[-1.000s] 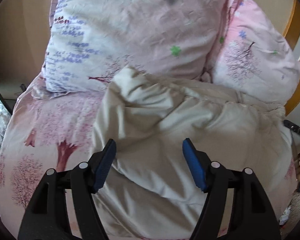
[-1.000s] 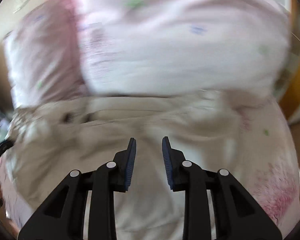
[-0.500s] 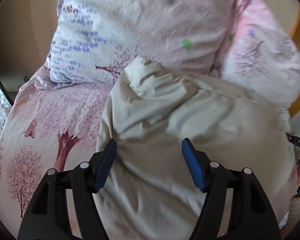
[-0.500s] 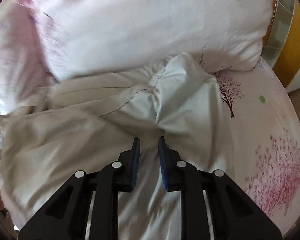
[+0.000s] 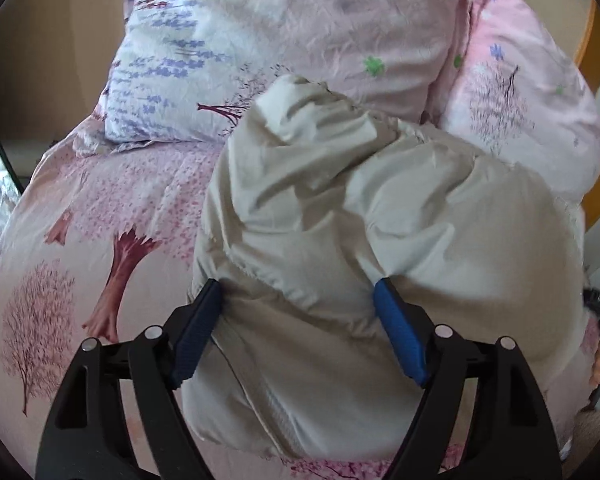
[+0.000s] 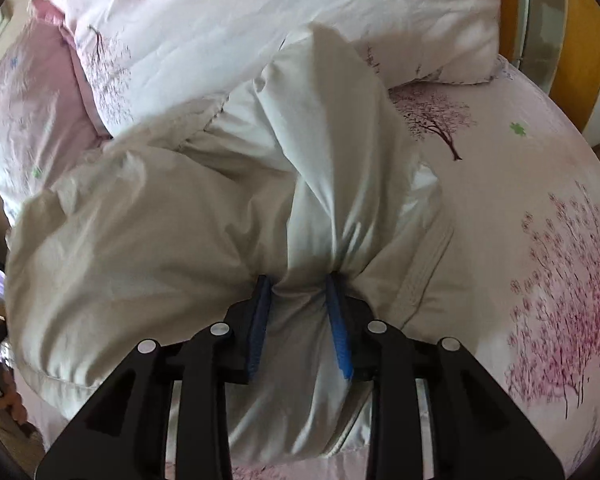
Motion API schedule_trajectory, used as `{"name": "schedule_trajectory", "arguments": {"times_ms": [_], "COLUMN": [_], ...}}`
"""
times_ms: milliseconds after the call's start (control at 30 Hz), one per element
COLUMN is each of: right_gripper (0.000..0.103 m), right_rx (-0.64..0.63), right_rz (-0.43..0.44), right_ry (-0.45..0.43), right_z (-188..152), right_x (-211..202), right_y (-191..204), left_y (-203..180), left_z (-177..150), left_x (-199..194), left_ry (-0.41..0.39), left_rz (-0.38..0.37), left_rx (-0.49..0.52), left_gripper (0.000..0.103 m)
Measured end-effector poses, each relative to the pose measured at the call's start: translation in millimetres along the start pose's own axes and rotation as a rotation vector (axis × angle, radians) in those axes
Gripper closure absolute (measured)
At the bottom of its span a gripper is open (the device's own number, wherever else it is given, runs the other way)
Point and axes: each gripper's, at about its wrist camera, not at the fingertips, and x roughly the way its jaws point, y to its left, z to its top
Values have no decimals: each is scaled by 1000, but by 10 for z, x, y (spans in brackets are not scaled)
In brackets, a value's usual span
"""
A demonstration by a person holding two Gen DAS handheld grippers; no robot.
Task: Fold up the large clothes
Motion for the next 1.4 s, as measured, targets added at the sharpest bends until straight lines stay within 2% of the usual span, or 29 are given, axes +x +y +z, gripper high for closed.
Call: {"name": "schedule_trajectory", "arguments": {"times_ms": [33, 100, 167, 267, 333, 567, 667, 767, 900, 1067, 1133, 1167, 1200, 1233, 1300, 1400], "right_gripper": [64, 41, 28, 25, 25, 25, 25, 25, 29, 34, 46, 56, 64, 67, 75, 79], "right_rx": [40, 136, 218, 345, 427, 616, 672, 677, 682, 679, 675, 672, 665, 651, 624, 580], "right_rz": [57, 162, 206, 207, 209, 339, 401, 409, 426, 420, 422, 434, 446, 448, 445, 451], "right_ry": [-20, -64, -86, -108, -92, -41, -43, -65, -76, -87, -89, -100, -115, -129, -153, -186], "right_z": [-71, -205, -314, -515, -593, -665, -698, -686, -681, -641, -644, -654, -659, -656, -639, -616], "right_x": [-106, -333, -458, -547, -483, -133, -40, -6, 41, 44, 82, 91, 81, 52, -25, -163], "right_y": [-77, -253, -406, -636, -768, -958, -994, -989, -988, -969, -962, -961, -950, -927, -877, -787], "left_y": [49, 166, 292, 474, 573, 624, 574, 572, 617, 701, 737, 741, 740, 737, 709, 677], "left_z": [-37, -119, -220, -398, -525, -699, -707, -691, -653, -635, -634, -627, -616, -600, -543, -470], "left_x": [-92, -266, -412, -526, -514, -354, -226, -129, 1, 148, 197, 202, 191, 173, 91, -54], "left_ry": [-20, -56, -66, -43, -7, 26, 48, 47, 43, 40, 36, 31, 20, 13, -1, -35], "left_rz": [-36, -95, -134, -182, -212, -325, -359, -390, -418, -426, -436, -439, -444, -446, -455, -463], "left_rx": [-25, -66, -113, -194, -257, -400, -450, -504, -590, -682, -715, -720, -718, -712, -683, -636], "left_gripper": [27, 27, 26, 25, 25, 25, 25, 25, 26, 36, 46, 50, 60, 68, 75, 80]}}
